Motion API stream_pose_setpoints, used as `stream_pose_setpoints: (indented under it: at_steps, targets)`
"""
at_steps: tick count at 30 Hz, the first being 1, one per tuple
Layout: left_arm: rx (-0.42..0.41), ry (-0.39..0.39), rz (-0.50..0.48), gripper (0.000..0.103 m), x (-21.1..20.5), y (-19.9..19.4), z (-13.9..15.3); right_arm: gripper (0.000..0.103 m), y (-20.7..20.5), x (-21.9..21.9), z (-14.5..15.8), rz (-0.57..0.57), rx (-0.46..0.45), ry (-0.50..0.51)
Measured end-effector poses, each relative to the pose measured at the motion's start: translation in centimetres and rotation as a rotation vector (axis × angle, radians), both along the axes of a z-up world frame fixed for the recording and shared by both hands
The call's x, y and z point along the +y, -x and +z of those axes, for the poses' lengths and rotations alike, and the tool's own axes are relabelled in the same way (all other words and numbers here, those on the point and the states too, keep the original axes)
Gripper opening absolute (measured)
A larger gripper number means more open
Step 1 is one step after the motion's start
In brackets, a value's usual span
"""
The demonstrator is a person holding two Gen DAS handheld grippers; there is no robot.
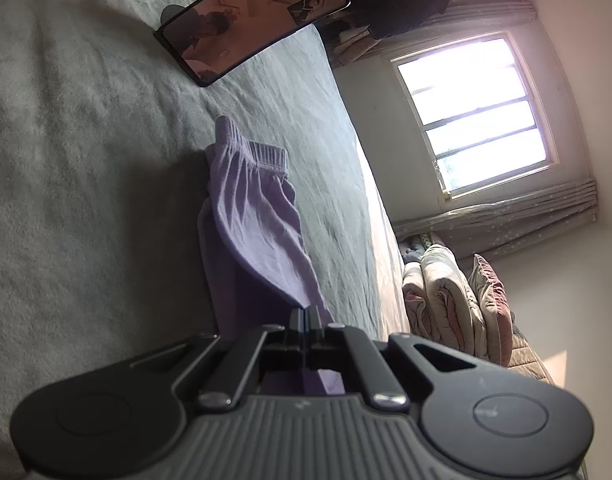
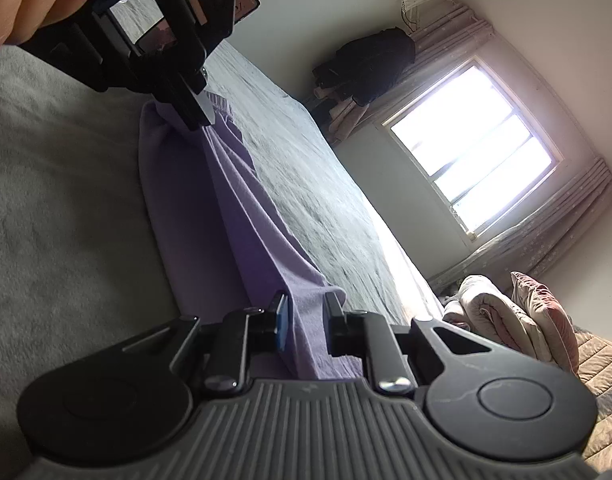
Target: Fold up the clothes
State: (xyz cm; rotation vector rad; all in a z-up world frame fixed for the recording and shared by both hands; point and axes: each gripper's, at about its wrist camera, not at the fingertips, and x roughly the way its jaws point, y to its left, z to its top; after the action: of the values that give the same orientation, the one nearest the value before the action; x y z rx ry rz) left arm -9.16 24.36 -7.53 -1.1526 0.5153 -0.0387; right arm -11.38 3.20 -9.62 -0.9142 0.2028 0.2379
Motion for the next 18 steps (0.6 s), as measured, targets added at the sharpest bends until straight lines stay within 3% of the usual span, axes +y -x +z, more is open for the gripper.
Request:
stream_pose_setpoints:
  at_steps: [2, 6, 11, 14, 18]
  targets:
    - [0.009, -0.009, 0.000, 0.000, -0.1, 0.0, -0.1, 0.017, -0.2, -0.6, -0.3, -0.014, 0.004, 0.011]
    - [0.033, -0.033, 0.002, 0.000, 0.0, 0.0, -0.5, 0.006, -0.4, -0.8, -0.7, -0.005, 0.006, 0.039]
    - [0.040, -0.115, 0.000, 0.003, 0.1, -0.2, -0.9, 0.000, -0.4, -1.1, -0.6, 0.027, 0.034, 0.062]
    - [0.043, -0.133, 0.016, 0.018, 0.5, -0.5, -1.3, 0.000, -0.1, -1.6, -0.3, 0.055, 0.060, 0.075]
    - [0.050, -0.140, 0.064, 0.018, 1.0, -0.8, -1.6, 0.000, 0.1, -2.3, 0.2, 0.086, 0.099, 0.085]
